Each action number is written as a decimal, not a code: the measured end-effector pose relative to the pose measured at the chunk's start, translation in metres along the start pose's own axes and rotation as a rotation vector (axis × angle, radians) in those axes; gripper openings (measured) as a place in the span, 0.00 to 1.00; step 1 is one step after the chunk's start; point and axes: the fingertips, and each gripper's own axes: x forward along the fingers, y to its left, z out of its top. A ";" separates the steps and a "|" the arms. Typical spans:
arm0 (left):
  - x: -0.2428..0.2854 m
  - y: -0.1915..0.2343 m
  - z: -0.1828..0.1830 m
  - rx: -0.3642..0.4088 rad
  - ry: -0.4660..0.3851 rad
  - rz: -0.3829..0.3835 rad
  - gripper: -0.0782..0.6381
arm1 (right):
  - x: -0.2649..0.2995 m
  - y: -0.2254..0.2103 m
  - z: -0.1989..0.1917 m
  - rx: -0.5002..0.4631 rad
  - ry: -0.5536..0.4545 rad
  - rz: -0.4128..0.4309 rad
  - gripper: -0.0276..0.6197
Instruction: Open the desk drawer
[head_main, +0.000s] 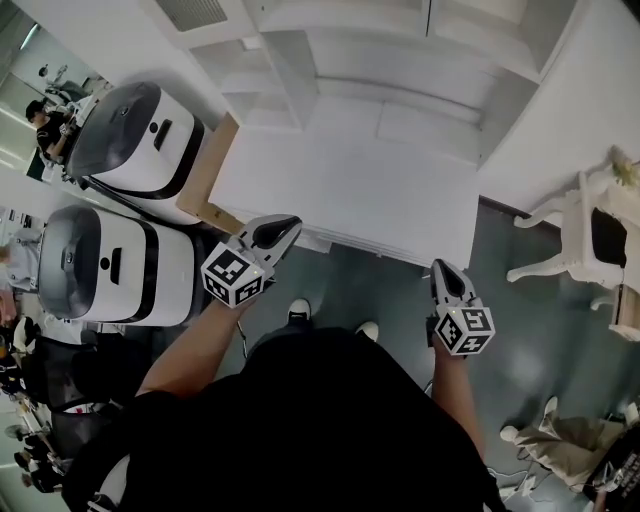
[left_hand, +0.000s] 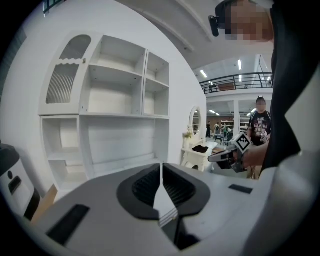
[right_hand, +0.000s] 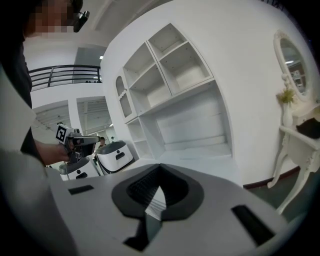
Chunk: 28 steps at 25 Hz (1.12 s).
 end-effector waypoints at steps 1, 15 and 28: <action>0.004 0.006 0.003 -0.001 -0.005 -0.001 0.14 | 0.002 0.000 -0.002 0.007 0.003 -0.007 0.05; 0.058 0.056 0.029 -0.033 -0.111 -0.159 0.14 | 0.030 0.002 -0.024 0.033 0.039 -0.153 0.05; 0.057 0.111 0.002 -0.100 -0.099 -0.163 0.14 | 0.079 -0.018 -0.074 0.051 0.157 -0.265 0.05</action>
